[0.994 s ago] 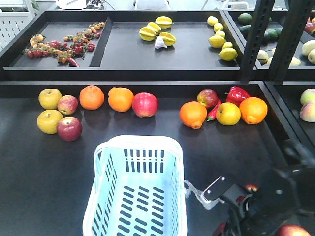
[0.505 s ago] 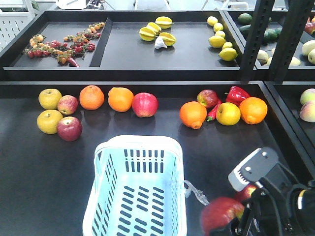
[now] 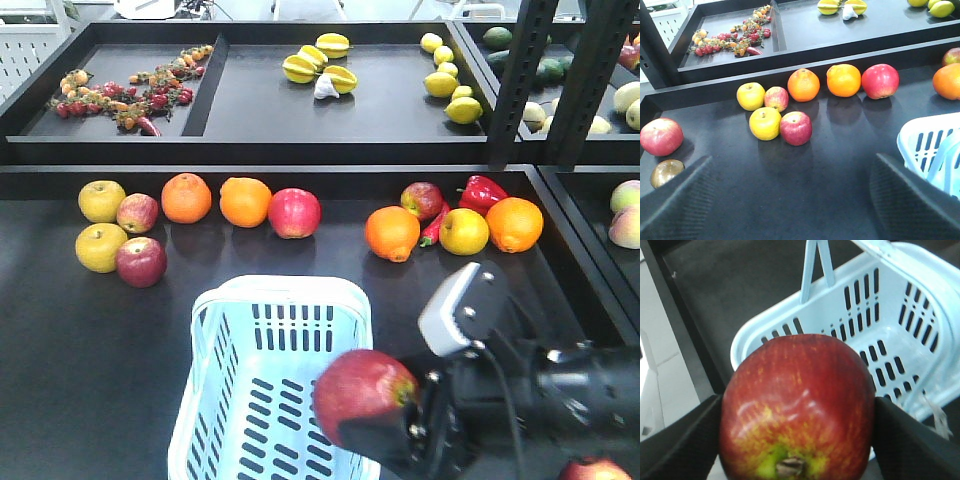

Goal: Pick three apples into basket with both arms
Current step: 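Lift the red apple and carry it over the basket with the right gripper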

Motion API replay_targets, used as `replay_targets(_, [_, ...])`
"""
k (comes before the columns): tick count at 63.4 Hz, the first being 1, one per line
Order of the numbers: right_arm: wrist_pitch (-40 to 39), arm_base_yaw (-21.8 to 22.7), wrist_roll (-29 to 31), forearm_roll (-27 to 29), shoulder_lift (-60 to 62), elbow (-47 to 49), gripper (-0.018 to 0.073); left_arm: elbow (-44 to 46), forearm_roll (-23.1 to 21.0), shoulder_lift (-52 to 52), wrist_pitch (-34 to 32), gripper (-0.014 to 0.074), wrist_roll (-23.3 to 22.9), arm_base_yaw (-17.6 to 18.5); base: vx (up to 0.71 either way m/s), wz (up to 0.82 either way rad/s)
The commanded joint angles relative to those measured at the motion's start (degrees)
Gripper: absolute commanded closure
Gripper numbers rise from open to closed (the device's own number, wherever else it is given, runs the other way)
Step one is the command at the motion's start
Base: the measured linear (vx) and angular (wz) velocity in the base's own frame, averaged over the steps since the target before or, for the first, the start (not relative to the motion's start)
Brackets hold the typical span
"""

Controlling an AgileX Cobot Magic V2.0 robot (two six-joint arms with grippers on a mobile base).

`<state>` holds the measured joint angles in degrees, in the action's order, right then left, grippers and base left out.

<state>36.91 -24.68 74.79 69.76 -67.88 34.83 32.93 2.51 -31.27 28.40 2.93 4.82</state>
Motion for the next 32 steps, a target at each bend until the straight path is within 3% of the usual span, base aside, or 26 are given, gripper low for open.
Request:
replay_targets(1, [0.0, 0.0, 9.6, 11.5, -2.8, 1.5, 0.0303, 1.4, -0.1, -0.3, -3.8, 0.0003, -0.2, -0.2, 0.00, 0.00])
replay_targets(12, [4.1, 0.0, 21.4, 21.6, -9.1, 1.5, 0.0289, 1.4, -0.1, -0.3, -3.8, 0.0003, -0.2, -0.2, 0.00, 0.00])
replay_targets(23, [4.7, 0.0, 24.9, 24.1, -12.9, 1.5, 0.0200, 1.4, -0.1, -0.3, -3.8, 0.0003, -0.2, -0.2, 0.00, 0.00])
replay_targets(32, [4.6, 0.0, 24.9, 24.1, -14.4, 1.5, 0.0053, 1.4, -0.1, -0.3, -3.8, 0.0003, -0.2, -0.2, 0.00, 0.00])
